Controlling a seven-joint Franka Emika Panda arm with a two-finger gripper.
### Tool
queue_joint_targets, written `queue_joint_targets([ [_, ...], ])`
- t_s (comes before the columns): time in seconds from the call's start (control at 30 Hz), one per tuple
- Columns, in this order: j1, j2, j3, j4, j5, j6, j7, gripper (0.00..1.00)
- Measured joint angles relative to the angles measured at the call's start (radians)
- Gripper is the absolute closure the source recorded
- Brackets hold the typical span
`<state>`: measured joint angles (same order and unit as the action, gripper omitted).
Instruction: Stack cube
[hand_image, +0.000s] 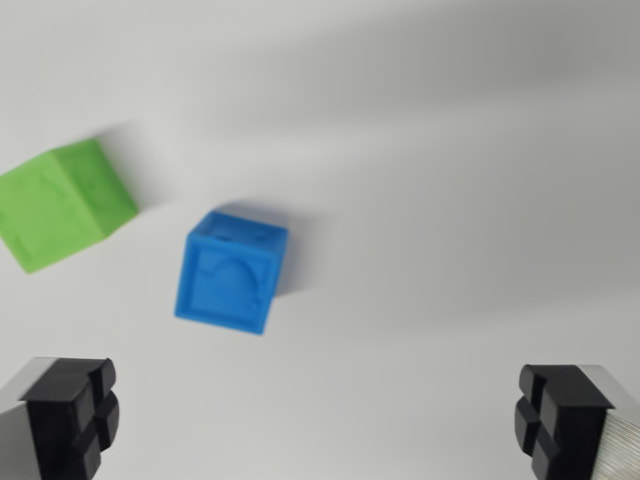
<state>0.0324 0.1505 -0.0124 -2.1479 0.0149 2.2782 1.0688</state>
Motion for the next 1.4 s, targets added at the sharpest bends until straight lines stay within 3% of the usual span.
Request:
queue_joint_targets([
  [0.63,0.067,0.053,0.008,-0.110,-0.003,0.173,0.170,0.00],
  [1.07,0.127,0.121,0.009,-0.164,-0.007,0.299,0.300,0.00],
  [1.4,0.130,0.224,0.006,-0.160,-0.007,0.397,0.303,0.00],
])
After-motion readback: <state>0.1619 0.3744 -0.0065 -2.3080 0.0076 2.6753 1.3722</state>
